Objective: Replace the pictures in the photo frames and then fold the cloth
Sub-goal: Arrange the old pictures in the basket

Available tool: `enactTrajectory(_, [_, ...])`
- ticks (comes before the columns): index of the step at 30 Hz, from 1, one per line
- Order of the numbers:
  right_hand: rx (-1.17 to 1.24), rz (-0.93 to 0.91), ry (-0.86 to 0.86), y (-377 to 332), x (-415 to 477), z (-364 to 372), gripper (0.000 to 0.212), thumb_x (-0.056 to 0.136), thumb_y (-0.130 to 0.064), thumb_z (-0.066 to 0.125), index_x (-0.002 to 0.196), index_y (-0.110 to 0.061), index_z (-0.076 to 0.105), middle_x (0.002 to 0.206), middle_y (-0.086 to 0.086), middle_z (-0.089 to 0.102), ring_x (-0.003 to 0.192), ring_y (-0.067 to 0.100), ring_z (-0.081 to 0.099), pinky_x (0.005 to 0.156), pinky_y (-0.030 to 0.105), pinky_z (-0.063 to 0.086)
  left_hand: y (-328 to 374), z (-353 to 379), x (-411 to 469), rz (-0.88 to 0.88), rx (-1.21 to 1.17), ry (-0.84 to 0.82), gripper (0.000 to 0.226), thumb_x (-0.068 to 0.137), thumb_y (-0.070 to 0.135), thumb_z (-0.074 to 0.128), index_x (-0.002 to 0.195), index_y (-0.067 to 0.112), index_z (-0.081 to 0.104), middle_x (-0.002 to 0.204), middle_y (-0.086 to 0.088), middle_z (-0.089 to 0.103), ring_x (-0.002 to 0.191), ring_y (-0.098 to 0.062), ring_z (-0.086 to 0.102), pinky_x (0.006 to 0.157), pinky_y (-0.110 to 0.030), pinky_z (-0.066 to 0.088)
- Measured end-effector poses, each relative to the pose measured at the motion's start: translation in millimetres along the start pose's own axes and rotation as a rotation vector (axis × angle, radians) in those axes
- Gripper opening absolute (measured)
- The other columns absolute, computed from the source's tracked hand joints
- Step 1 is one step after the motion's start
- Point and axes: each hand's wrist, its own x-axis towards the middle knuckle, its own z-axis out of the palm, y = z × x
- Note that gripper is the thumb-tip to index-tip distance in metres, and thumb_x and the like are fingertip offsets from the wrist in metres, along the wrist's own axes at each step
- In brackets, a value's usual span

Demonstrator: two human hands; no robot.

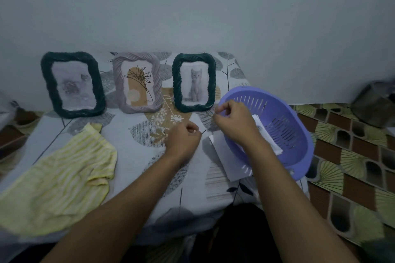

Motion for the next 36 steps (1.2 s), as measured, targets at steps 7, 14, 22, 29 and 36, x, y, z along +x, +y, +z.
enactTrajectory(7, [-0.162, 0.012, -0.185, 21.7, -19.3, -8.6, 0.057, 0.093, -0.041, 0.059, 0.142, -0.014, 0.047, 0.141, 0.014, 0.046, 0.124, 0.031, 0.049, 0.097, 0.040, 0.043, -0.2, 27.0, -5.8, 0.271, 0.540, -0.166, 0.043, 0.095, 0.049, 0.051, 0.136, 0.036, 0.049, 0.135, 0.002, 0.048, 0.128, -0.024, 0.036, 0.099, -0.043, 0.029])
enactTrajectory(14, [-0.054, -0.010, -0.183, 24.0, -25.4, -18.2, 0.031, 0.097, -0.029, 0.056, 0.124, -0.016, 0.062, 0.106, 0.005, 0.064, 0.090, 0.024, 0.055, 0.076, 0.032, 0.040, 6.1, 38.1, 4.2, 0.308, 0.673, -0.197, 0.045, 0.095, 0.062, 0.040, 0.134, 0.042, 0.047, 0.142, 0.002, 0.042, 0.129, -0.027, 0.032, 0.096, -0.048, 0.024])
enactTrajectory(22, [-0.024, 0.002, -0.198, 20.5, -21.8, -26.7, 0.033, 0.098, -0.028, 0.057, 0.128, -0.016, 0.062, 0.106, 0.001, 0.061, 0.093, 0.020, 0.055, 0.079, 0.029, 0.039, 16.5, 47.4, 4.0, 0.243, 0.550, -0.152, 0.049, 0.086, 0.050, 0.064, 0.130, 0.033, 0.055, 0.133, 0.002, 0.046, 0.124, -0.025, 0.035, 0.097, -0.045, 0.029])
enactTrajectory(29, [-0.022, -0.003, -0.177, 19.8, -22.9, -30.2, 0.032, 0.097, -0.028, 0.057, 0.126, -0.016, 0.063, 0.103, -0.002, 0.060, 0.092, 0.018, 0.055, 0.079, 0.027, 0.038, 31.5, 45.4, 8.9, 0.139, 0.556, -0.241, 0.045, 0.083, 0.044, 0.068, 0.123, 0.029, 0.053, 0.130, -0.003, 0.046, 0.123, -0.026, 0.035, 0.093, -0.043, 0.028])
enactTrajectory(36, [-0.008, 0.000, -0.175, 18.1, -24.6, -31.0, 0.034, 0.097, -0.033, 0.057, 0.125, -0.016, 0.063, 0.101, -0.001, 0.060, 0.091, 0.019, 0.056, 0.078, 0.028, 0.039, 37.2, 45.2, 8.8, -0.014, 0.331, -0.270, 0.033, 0.079, 0.027, 0.072, 0.091, 0.034, 0.042, 0.104, 0.002, 0.061, 0.108, -0.025, 0.052, 0.076, -0.037, 0.026])
